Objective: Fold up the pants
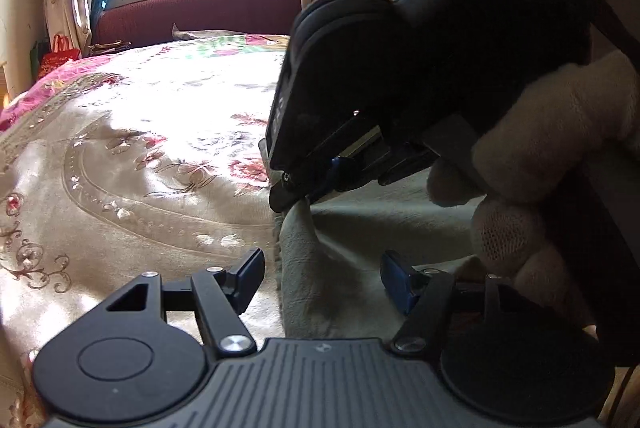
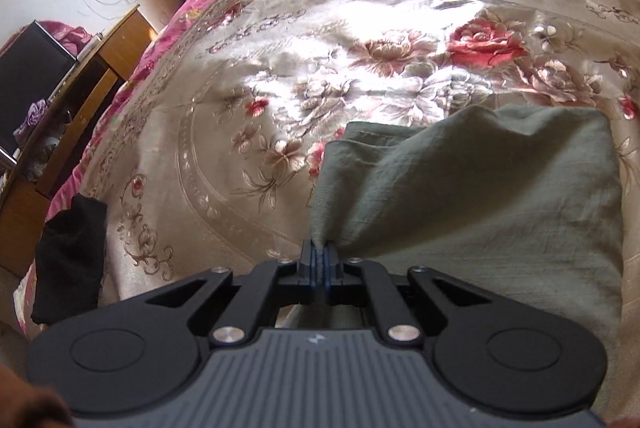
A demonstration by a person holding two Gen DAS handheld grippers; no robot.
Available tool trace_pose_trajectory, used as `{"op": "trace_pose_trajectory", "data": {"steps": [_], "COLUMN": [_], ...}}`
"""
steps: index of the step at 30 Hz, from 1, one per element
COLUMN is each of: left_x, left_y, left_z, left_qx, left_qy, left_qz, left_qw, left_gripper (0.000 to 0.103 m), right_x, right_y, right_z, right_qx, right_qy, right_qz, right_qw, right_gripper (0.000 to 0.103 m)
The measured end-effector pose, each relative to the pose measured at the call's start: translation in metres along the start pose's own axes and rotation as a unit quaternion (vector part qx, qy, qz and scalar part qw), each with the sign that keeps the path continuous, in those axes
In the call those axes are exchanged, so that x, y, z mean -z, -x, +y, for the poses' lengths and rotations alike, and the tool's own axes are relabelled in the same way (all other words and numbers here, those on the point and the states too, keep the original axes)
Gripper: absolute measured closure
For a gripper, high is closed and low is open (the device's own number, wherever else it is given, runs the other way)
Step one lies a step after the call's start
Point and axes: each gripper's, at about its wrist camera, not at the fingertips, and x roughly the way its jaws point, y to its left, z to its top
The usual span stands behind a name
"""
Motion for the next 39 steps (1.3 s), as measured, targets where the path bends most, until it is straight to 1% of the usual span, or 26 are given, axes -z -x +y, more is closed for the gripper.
{"op": "trace_pose_trajectory", "data": {"steps": [2,3,5,6,7,8,9,10,12,14,16,18,20,22,24,25,27,28,29,30,31,32,34,36,38,39], "left_x": [0.002,0.002,0.002,0.002,0.002,0.002,0.002,0.002,0.002,0.003,0.004,0.004,0.003,-0.001,-0.011,-0.019,-0.034,-0.041,-0.051,-0.058,-0.064,-0.068,-0.074,-0.074,-0.070,-0.067], "left_y": [-0.007,-0.009,-0.010,-0.010,-0.009,-0.009,-0.008,-0.008,-0.008,-0.010,-0.013,-0.013,-0.006,0.001,0.013,0.020,0.032,0.035,0.036,0.033,0.024,0.014,-0.020,-0.054,-0.078,-0.087], "left_z": [0.001,0.002,0.004,0.005,0.005,0.005,0.006,0.006,0.005,0.003,0.000,-0.003,-0.004,-0.002,-0.002,-0.002,-0.003,-0.003,-0.003,-0.004,-0.006,-0.010,-0.020,-0.027,-0.026,-0.025], "left_qx": [-0.010,-0.006,0.003,0.007,0.007,0.005,0.003,0.003,0.003,-0.001,-0.008,-0.019,-0.029,-0.049,-0.074,-0.080,-0.080,-0.074,-0.061,-0.047,-0.038,-0.038,-0.056,-0.063,-0.071,-0.076], "left_qy": [-0.005,-0.001,0.007,0.010,0.011,0.012,0.012,0.013,0.016,0.013,0.006,-0.004,-0.005,-0.001,0.000,0.000,0.008,0.015,0.024,0.029,0.026,0.017,-0.021,-0.046,-0.053,-0.055], "left_qz": [0.016,0.021,0.023,0.023,0.023,0.022,0.019,0.017,0.013,0.014,0.019,0.019,0.012,0.004,-0.017,-0.031,-0.052,-0.060,-0.065,-0.067,-0.065,-0.059,-0.032,0.004,0.042,0.056], "left_qw": [0.9998,0.9998,0.9997,0.9997,0.9997,0.9997,0.9997,0.9998,0.9998,0.9998,0.9998,0.9996,0.9995,0.9988,0.9971,0.9964,0.9954,0.9954,0.9958,0.9962,0.9968,0.9974,0.9977,0.9969,0.9951,0.9940], "left_gripper": [0.026,0.026,0.025,0.024,0.023,0.021,0.021,0.021,0.021,0.020,0.020,0.019,0.019,0.019,0.020,0.020,0.019,0.017,0.013,0.011,0.010,0.010,0.010,0.010,0.012,0.012], "right_x": [0.001,0.002,0.002,0.002,0.001,0.001,0.000,0.000,-0.003,-0.006,-0.008,-0.006,-0.005,-0.008,-0.012,-0.014,-0.016,-0.016,-0.015,-0.015,-0.015,-0.017,-0.022,-0.026,-0.025,-0.022], "right_y": [-0.011,-0.014,-0.009,-0.004,0.003,0.011,0.024,0.033,0.048,0.052,0.051,0.058,0.062,0.055,0.040,0.032,0.020,0.015,0.012,0.011,0.013,0.017,0.025,0.025,0.023,0.025], "right_z": [0.002,-0.001,-0.004,-0.007,-0.010,-0.013,-0.019,-0.022,-0.037,-0.058,-0.074,-0.082,-0.088,-0.092,-0.097,-0.102,-0.112,-0.115,-0.117,-0.119,-0.120,-0.122,-0.129,-0.139,-0.152,-0.158], "right_qx": [0.013,0.010,0.001,-0.005,-0.010,-0.017,-0.019,-0.014,0.006,0.028,0.029,0.029,0.012,0.025,0.028,0.030,0.021,0.016,0.017,0.015,0.010,0.006,0.012,0.018,0.029,0.025], "right_qy": [0.012,0.008,0.006,0.003,-0.005,-0.010,-0.012,-0.010,-0.012,-0.036,-0.048,-0.053,-0.045,-0.030,-0.023,-0.030,-0.049,-0.050,-0.047,-0.044,-0.044,-0.044,-0.049,-0.057,-0.066,-0.067], "right_qz": [0.011,0.019,0.014,0.014,0.009,0.000,-0.020,-0.036,-0.067,-0.076,-0.074,-0.092,-0.105,-0.101,-0.089,-0.085,-0.069,-0.063,-0.061,-0.062,-0.067,-0.081,-0.106,-0.103,-0.086,-0.085], "right_qw": [1.000,1.000,1.000,1.000,1.000,1.000,1.000,0.999,0.998,0.996,0.996,0.994,0.993,0.994,0.995,0.996,0.996,0.997,0.997,0.997,0.997,0.996,0.993,0.993,0.994,0.994], "right_gripper": [0.096,0.095,0.094,0.093,0.089,0.085,0.085,0.086,0.079,0.073,0.073,0.073,0.073,0.073,0.073,0.073,0.073,0.073,0.075,0.075,0.075,0.075,0.074,0.073,0.073,0.073]}}
